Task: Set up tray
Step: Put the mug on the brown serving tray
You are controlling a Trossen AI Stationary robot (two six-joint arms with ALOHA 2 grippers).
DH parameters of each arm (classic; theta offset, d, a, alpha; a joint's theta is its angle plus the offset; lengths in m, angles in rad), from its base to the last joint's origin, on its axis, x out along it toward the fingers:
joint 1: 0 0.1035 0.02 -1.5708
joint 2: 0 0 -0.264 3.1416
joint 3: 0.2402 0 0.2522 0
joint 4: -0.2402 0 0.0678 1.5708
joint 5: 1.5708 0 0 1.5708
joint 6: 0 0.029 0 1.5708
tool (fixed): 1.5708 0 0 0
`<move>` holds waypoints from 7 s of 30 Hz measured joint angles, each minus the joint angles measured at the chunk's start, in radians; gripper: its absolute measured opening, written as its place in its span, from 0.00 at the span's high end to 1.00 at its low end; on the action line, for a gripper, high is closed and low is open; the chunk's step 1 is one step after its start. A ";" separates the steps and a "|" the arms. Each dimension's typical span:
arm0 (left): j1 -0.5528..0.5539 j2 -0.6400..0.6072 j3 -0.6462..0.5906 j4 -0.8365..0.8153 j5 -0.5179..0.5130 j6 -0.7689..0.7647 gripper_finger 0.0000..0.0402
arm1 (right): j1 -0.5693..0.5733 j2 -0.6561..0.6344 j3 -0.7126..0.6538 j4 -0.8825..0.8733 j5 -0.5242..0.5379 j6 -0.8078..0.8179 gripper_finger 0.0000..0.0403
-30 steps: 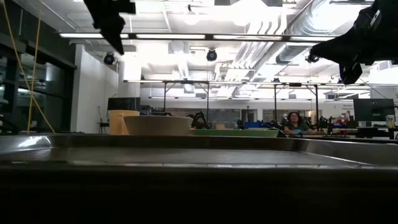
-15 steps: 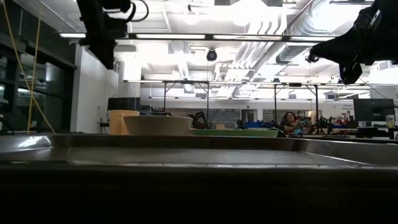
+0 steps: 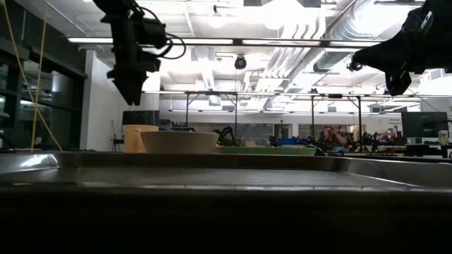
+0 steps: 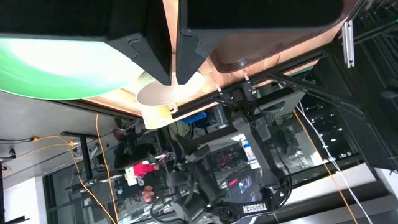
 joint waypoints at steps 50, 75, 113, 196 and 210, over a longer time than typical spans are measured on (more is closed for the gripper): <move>0.156 0.195 -0.001 0.103 0.057 -0.016 0.35 | 0.000 0.000 0.000 -0.001 0.001 0.003 1.00; 0.156 0.195 -0.001 0.114 0.006 0.043 0.60 | 0.000 0.000 0.000 0.000 0.001 0.029 1.00; 0.156 0.195 -0.040 0.165 0.031 0.071 0.75 | 0.000 0.000 0.000 0.002 0.000 0.052 1.00; 0.156 -0.051 0.066 -0.224 0.200 0.211 0.97 | 0.000 0.000 0.000 0.001 -0.008 0.071 1.00; 0.038 -0.248 0.066 -0.357 0.219 0.084 0.97 | 0.000 0.000 0.000 0.001 -0.007 0.071 1.00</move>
